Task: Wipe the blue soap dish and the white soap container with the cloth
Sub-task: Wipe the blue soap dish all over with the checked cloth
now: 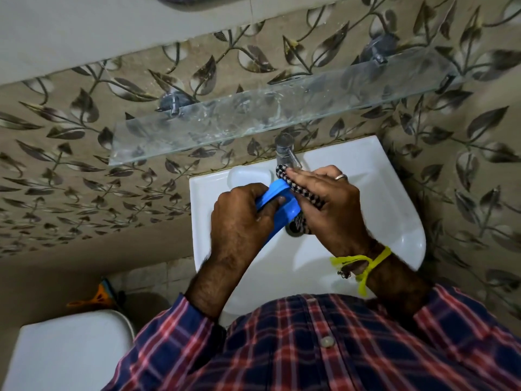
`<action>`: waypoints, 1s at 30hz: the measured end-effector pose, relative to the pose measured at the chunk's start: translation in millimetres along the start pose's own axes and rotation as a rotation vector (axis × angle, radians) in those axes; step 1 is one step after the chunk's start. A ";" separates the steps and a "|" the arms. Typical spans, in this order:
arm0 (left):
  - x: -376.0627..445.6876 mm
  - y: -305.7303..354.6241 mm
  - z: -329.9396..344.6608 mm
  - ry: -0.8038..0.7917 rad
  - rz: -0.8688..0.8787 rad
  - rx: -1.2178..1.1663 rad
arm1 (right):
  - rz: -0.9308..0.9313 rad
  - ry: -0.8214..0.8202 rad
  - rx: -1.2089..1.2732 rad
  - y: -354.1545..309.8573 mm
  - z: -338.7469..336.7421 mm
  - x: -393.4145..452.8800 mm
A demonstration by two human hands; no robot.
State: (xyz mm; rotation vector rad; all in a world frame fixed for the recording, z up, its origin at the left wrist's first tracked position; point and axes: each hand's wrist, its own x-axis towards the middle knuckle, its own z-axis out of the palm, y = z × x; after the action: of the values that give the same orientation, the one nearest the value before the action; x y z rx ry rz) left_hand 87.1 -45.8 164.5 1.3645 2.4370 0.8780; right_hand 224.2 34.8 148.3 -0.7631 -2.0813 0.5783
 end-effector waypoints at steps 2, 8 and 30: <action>0.0 -0.8 2.0 -0.037 -0.020 -0.049 | -0.017 -0.025 -0.032 -5.7 3.2 -0.3; -4.9 -3.3 -2.8 0.154 0.046 -0.281 | 0.124 0.076 0.069 -2.6 5.0 0.6; 10.9 -3.0 5.5 -0.001 0.013 -0.419 | 0.001 -0.017 0.037 -11.2 9.7 16.2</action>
State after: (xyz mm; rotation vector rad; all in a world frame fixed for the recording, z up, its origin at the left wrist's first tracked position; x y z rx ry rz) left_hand 81.4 -35.7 159.4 1.2209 2.0820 1.2983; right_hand 205.1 36.8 158.8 -0.7405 -2.0799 0.6244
